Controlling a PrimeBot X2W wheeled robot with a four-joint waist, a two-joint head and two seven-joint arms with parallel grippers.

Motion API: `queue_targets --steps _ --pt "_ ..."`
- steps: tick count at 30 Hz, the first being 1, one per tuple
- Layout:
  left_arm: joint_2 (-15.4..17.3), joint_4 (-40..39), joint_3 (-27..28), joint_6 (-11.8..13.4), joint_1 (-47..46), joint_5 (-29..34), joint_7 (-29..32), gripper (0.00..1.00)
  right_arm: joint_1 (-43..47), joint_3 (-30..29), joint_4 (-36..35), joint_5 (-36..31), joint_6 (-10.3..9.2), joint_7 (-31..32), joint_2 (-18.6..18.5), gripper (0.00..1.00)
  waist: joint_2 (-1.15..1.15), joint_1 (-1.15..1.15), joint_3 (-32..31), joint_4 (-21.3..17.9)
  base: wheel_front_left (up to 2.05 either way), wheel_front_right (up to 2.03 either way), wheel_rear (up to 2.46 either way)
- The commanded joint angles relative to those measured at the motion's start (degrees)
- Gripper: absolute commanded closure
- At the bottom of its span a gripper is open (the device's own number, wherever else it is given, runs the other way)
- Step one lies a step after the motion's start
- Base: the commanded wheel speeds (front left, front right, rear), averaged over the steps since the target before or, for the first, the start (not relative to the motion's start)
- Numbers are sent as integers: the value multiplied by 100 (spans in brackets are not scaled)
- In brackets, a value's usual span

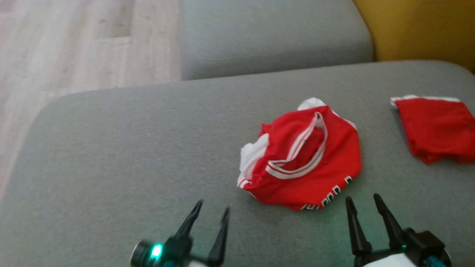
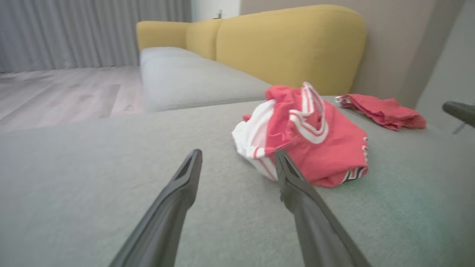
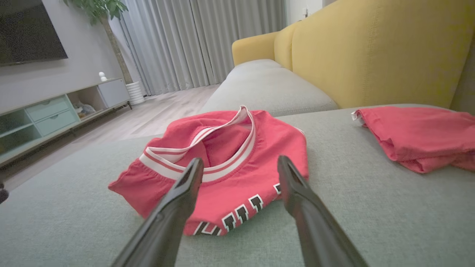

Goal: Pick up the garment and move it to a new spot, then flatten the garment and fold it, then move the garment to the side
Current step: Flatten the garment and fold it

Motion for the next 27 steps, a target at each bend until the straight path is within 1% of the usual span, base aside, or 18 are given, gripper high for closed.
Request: queue_targets --steps 1,2,3,6,10,15,20,22,23,24,25,27 --pt "-23 30 -82 -67 -710 -16 -56 0 -347 210 -154 -46 37 -21 -124 0 0 -1 215 -299 0 0 0" --pt "-23 137 -218 -99 -881 -25 -56 0 -382 249 -148 -46 37 -21 -141 0 0 -1 269 -406 0 0 0" --pt "-23 137 -218 -99 -881 -25 -56 0 -382 249 -148 -46 37 -21 -141 0 0 -1 269 -406 0 0 0" --pt "-23 442 -547 -128 -1337 -105 -56 0 -469 313 -150 -38 37 -21 -185 0 0 -1 398 -714 0 0 0" --pt "-23 899 -751 -64 -1769 -265 -56 0 -537 381 -154 -16 37 -21 -220 0 0 -1 549 -1122 0 0 0" --pt "-24 1374 -797 -44 -2084 -413 -56 0 -570 370 -147 7 37 -21 -211 0 0 -1 670 -1489 0 0 0" --pt "-24 1624 -716 14 -2217 -451 -56 0 -606 436 -117 32 37 -21 -208 0 0 -1 724 -1738 0 0 0" --pt "-24 1698 -699 -13 -2248 -454 -56 0 -645 441 -115 40 37 -21 -202 0 0 -1 743 -1824 0 0 0" --pt "-24 1718 -695 -39 -2262 -454 -56 10 -662 449 -112 46 37 -21 -199 0 0 -1 747 -1867 0 0 0" --pt "-24 1722 -700 -73 -2272 -449 -56 58 -675 466 -106 50 37 -21 -196 0 0 -1 747 -1905 0 0 0" --pt "-24 1714 -712 -117 -2283 -442 -56 98 -685 482 -100 54 37 -21 -195 0 0 -1 752 -1940 0 0 0" --pt "-24 1683 -750 -221 -2316 -431 -56 100 -696 502 -86 63 37 -21 -192 0 0 -1 758 -2002 0 0 0"
